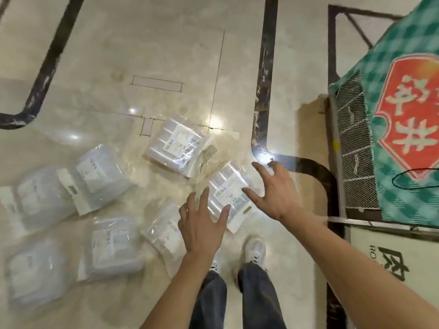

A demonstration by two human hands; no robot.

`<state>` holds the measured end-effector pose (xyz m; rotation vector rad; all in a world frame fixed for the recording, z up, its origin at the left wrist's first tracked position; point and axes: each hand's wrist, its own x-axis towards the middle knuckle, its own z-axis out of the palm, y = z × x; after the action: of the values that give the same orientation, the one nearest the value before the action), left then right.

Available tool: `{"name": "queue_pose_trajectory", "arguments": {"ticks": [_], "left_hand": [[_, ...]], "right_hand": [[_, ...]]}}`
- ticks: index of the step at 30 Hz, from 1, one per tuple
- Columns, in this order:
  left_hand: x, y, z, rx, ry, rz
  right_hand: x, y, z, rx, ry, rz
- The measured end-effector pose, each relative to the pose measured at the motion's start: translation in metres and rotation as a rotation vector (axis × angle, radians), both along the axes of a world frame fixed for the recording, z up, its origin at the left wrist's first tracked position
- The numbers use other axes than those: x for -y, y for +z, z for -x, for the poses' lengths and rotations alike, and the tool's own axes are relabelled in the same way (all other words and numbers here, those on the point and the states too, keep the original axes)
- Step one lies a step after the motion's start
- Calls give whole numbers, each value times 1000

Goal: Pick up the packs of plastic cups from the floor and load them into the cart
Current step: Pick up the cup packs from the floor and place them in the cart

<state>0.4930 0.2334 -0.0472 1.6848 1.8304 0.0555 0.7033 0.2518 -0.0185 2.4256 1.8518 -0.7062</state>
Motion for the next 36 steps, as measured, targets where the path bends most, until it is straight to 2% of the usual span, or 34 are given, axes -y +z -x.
{"name": "queue_pose_trajectory", "arguments": {"ticks": [9,15,18,21,24,29,33,36], "left_hand": [[-9,-294,-46,-53,127,127],[-17,-442,-68,42,312,116],[-14,-486,-68,81,300,-16],[-10,-498,-64,86,314,-48],[-9,-496,-65,102,329,-64],[-14,-468,-63,278,481,85],[-27,-422,-63,240,356,148],[-35,-368,-76,249,195,81]], "right_hand": [[-31,-314,-60,-26,129,137],[-59,-459,-69,-105,126,189],[-58,-502,-63,-223,94,198],[-47,-521,-59,-222,70,96],[-47,-517,-60,-219,70,106],[-45,-492,-56,-200,59,184],[-24,-447,-67,-240,-103,216],[0,-388,-80,-277,-262,150]]}}
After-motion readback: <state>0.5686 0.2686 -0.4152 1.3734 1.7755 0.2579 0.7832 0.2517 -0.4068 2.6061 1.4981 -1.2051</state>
